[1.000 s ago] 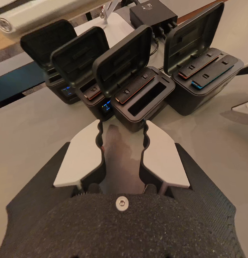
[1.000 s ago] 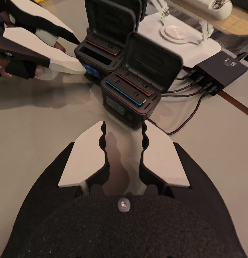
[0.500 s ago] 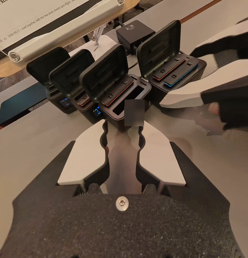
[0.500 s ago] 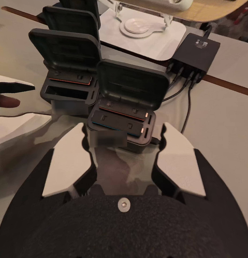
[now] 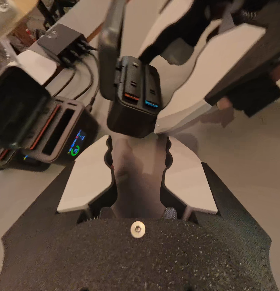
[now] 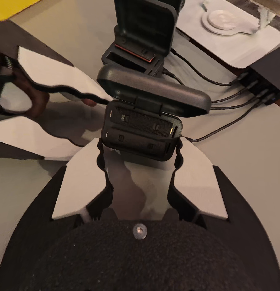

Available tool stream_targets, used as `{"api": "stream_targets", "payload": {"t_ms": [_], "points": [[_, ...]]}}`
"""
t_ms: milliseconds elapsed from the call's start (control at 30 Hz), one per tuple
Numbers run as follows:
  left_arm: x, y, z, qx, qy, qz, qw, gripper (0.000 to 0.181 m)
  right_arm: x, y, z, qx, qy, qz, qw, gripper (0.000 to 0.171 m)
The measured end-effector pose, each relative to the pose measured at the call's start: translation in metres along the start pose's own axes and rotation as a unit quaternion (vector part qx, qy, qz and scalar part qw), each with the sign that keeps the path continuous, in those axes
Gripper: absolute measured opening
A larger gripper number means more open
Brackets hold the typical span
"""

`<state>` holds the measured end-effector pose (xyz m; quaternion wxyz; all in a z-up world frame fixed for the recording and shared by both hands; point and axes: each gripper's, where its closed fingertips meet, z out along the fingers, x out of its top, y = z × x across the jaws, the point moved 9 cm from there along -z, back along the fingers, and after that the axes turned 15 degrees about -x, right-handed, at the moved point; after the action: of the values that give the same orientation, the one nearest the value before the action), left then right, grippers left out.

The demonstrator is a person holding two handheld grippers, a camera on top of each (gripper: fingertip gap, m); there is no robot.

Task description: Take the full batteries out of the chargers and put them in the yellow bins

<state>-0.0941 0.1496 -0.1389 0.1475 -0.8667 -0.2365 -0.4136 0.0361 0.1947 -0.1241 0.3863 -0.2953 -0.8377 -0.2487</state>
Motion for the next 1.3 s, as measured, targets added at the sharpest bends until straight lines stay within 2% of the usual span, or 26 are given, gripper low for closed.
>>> {"api": "stream_targets", "payload": {"t_ms": [167,233,267,367,633,800,1033,1300], "points": [[0.008,-0.006,0.016,0.033,-0.016,0.026,0.999,0.064,0.004,0.017,0.002,0.046,-0.02,0.031,0.998,0.083],[0.011,-0.011,0.018,0.063,-0.011,0.048,0.997,0.066,0.006,0.025,0.0,0.055,-0.023,0.036,0.998,0.059],[0.011,-0.013,0.018,0.074,-0.012,0.052,0.996,0.069,0.008,0.028,-0.002,0.065,-0.018,0.039,0.997,0.052],[0.013,-0.02,0.022,0.061,0.007,0.033,0.998,0.064,0.012,0.034,-0.002,0.085,-0.025,0.055,0.995,0.059],[0.013,-0.026,0.025,0.052,0.004,0.01,0.999,0.061,0.013,0.038,-0.001,0.1,0.001,0.091,0.991,0.061],[0.014,-0.027,0.027,0.042,0.003,-0.001,0.999,0.061,0.023,0.033,-0.011,0.046,0.025,0.102,0.993,0.062],[0.015,-0.022,0.025,0.024,0.012,-0.015,1.0,0.056,0.018,0.003,-0.007,-0.058,0.005,0.063,0.996,0.065],[0.015,-0.014,0.022,0.016,0.018,-0.036,0.999,0.053,0.015,-0.001,-0.011,-0.078,0.013,0.072,0.994,0.058]]}}
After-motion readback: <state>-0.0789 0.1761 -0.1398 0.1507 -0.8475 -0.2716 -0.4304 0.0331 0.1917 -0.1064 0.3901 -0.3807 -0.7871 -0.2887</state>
